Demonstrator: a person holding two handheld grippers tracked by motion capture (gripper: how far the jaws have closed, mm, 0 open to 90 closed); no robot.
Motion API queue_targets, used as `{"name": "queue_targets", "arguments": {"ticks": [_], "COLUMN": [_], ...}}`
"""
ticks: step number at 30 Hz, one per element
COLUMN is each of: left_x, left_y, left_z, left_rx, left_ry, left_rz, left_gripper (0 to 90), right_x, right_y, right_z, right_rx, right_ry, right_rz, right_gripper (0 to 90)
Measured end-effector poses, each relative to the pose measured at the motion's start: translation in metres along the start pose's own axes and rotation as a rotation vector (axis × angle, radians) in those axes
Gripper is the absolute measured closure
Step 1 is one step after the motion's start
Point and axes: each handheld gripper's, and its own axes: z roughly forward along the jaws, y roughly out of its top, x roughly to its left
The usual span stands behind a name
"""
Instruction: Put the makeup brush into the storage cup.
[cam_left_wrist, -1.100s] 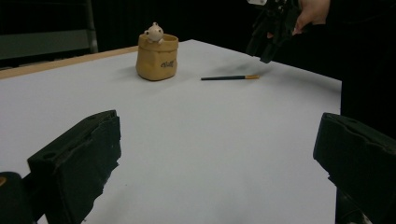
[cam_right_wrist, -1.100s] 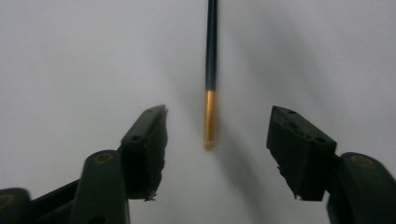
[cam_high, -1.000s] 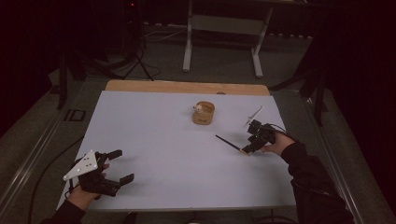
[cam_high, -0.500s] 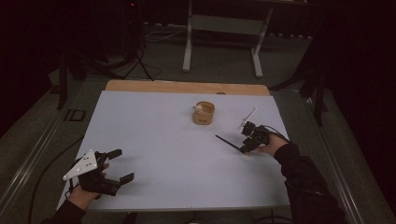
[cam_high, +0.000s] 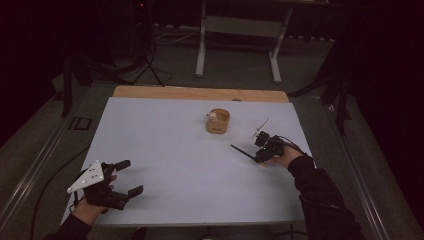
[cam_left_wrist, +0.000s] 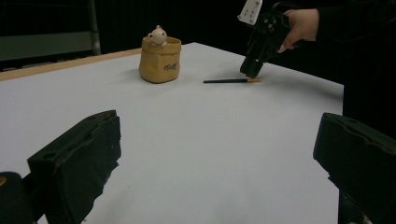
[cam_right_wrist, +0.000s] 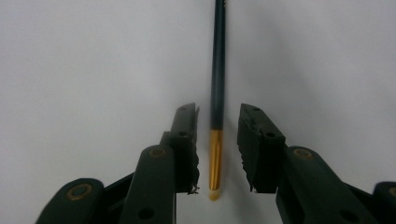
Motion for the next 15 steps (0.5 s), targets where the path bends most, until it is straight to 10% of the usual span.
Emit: {"name": "queue_targets", "arguments": {"ticks": [15], "left_x": [0.0008], "left_y": [-0.0002], "left_z": [0.0004], "left_rx": [0.003], "left_ry": [-0.003], "left_rz": [-0.002], "left_gripper": [1.4], "right_x": [0.0022], "right_y": [0.0], "right_z": [0.0088], "right_rx": [0.027], "right_ry": [-0.021], "right_rz": [-0.014], "right_gripper": [73.6]}}
